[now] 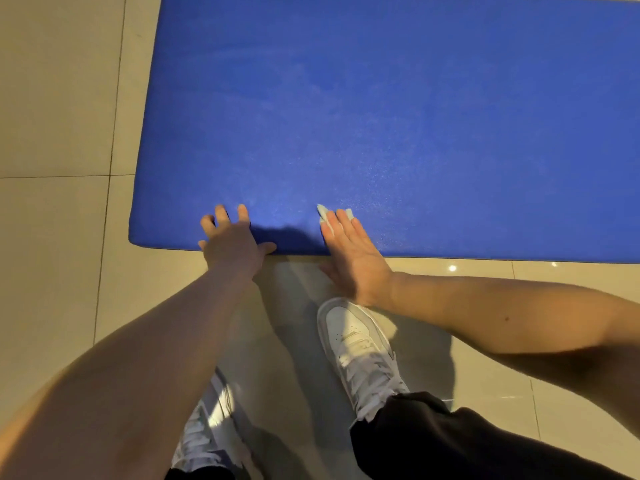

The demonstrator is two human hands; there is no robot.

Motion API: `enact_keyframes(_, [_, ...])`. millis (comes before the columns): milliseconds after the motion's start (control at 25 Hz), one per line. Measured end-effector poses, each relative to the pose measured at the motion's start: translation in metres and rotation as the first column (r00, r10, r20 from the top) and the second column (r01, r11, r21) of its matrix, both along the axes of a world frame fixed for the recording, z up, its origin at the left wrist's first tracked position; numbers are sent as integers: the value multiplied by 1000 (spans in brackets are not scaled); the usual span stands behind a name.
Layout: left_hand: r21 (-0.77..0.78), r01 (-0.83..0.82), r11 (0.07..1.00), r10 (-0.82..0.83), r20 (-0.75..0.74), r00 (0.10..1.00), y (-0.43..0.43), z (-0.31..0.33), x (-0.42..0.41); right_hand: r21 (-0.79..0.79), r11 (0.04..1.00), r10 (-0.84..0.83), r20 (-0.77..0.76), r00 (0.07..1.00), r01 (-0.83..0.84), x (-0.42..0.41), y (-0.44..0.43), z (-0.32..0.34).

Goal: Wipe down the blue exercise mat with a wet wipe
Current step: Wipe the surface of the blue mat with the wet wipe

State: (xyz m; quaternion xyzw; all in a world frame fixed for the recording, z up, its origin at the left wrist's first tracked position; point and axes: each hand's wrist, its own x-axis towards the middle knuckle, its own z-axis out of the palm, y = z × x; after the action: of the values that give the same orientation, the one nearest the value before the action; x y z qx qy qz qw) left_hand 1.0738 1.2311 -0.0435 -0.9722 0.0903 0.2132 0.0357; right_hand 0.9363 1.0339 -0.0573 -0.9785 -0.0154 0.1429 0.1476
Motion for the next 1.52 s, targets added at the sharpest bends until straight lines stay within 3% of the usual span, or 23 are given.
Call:
enact_keyframes(240, [-19, 11, 1000, -12, -23, 1000, 7, 18, 9, 9, 968, 249, 57, 967, -250, 68, 42, -1])
enact_keyframes(400, [13, 24, 1000, -24, -1, 1000, 9, 20, 10, 17, 952, 302, 120, 946, -306, 70, 33, 5])
enact_keyframes(560, [40, 51, 998, -53, 52, 997, 4, 20, 5, 157, 974, 163, 4, 987, -162, 42, -16, 5])
enact_keyframes(720, [40, 42, 998, -43, 27, 999, 5, 19, 8, -44, 988, 152, 32, 988, -151, 13, -54, 4])
enact_keyframes(840, [29, 54, 998, -54, 27, 998, 5, 19, 9, 7, 1000, -20, 2, 1000, 20, 28, -15, -2])
enact_keyframes(1000, [-13, 35, 999, -35, 6, 999, 7, 21, 12, 10, 990, 142, 57, 988, -143, 71, 45, -5])
enact_keyframes(1160, [-19, 43, 999, -42, 21, 999, 10, 25, 18, -16, 970, 241, 55, 969, -241, 78, 44, -5])
enact_keyframes(1280, [24, 132, 991, -133, 57, 989, 7, 27, 29, -151, 952, 281, 90, 955, -266, 68, 19, 0])
enact_keyframes(1400, [35, 152, 988, -154, 41, 987, 2, 20, 39, -7, 992, 126, 31, 992, -126, 55, -28, 7])
enact_keyframes(1520, [-30, 51, 998, -53, -67, 996, 2, 15, 45, -109, 993, 44, 46, 998, -38, 41, -67, 1])
